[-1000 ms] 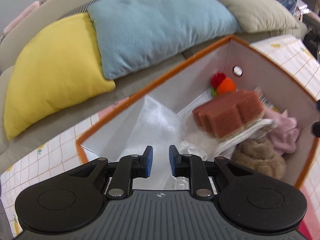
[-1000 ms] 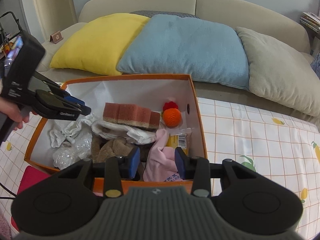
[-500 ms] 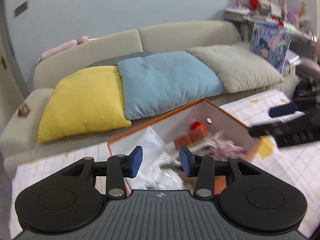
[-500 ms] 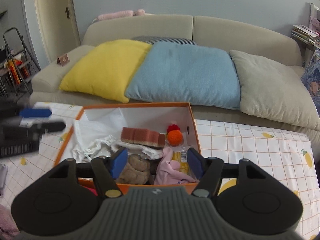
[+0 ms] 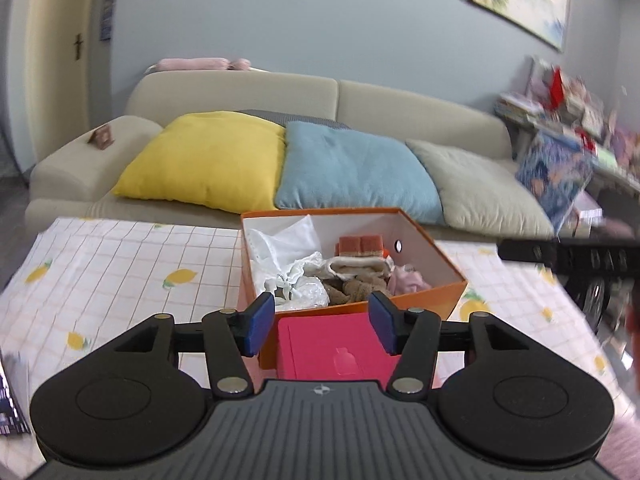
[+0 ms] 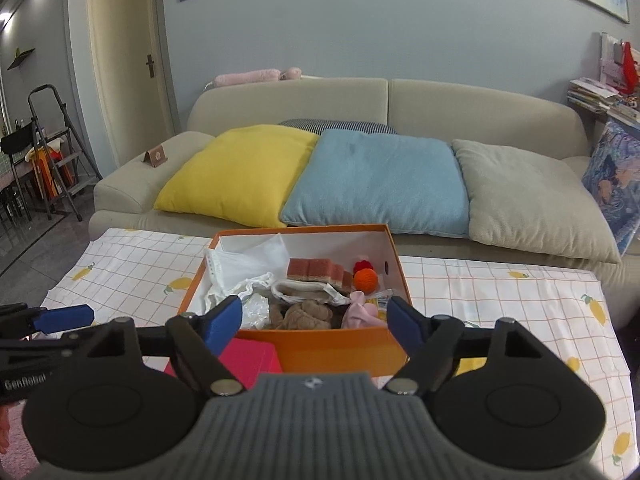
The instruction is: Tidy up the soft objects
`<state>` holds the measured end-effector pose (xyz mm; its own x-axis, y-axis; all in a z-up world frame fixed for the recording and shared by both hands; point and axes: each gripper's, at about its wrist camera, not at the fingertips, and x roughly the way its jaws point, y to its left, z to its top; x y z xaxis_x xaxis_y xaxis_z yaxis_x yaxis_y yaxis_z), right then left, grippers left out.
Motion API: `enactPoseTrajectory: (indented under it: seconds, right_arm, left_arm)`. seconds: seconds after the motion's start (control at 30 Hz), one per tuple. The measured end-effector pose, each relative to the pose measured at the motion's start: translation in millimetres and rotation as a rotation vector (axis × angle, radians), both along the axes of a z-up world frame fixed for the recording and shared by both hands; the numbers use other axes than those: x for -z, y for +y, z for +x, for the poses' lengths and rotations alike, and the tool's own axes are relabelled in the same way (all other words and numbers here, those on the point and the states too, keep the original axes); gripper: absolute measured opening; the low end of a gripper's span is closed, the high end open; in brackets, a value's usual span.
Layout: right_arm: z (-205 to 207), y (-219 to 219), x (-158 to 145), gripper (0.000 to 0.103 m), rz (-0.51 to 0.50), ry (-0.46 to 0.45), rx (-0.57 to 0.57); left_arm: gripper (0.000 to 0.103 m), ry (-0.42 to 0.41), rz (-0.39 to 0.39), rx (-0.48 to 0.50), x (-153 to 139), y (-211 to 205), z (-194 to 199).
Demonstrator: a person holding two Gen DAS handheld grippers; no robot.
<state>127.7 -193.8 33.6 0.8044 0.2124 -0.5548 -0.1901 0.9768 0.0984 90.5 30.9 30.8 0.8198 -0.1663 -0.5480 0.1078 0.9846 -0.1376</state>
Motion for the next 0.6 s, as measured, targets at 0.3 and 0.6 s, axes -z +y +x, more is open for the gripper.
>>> enactPoseTrajectory:
  seconds: [0.3, 0.6]
  right_arm:
    - [-75, -2, -4, 0.094, 0.05, -0.03, 0.069]
    - [-122, 7, 5, 0.098, -0.038, -0.048, 0.133]
  left_arm:
    - [0.067, -0.11, -0.012, -0.069, -18, -10, -44]
    - [0.089, -0.034, 0.049, -0.072, -7, -25, -79]
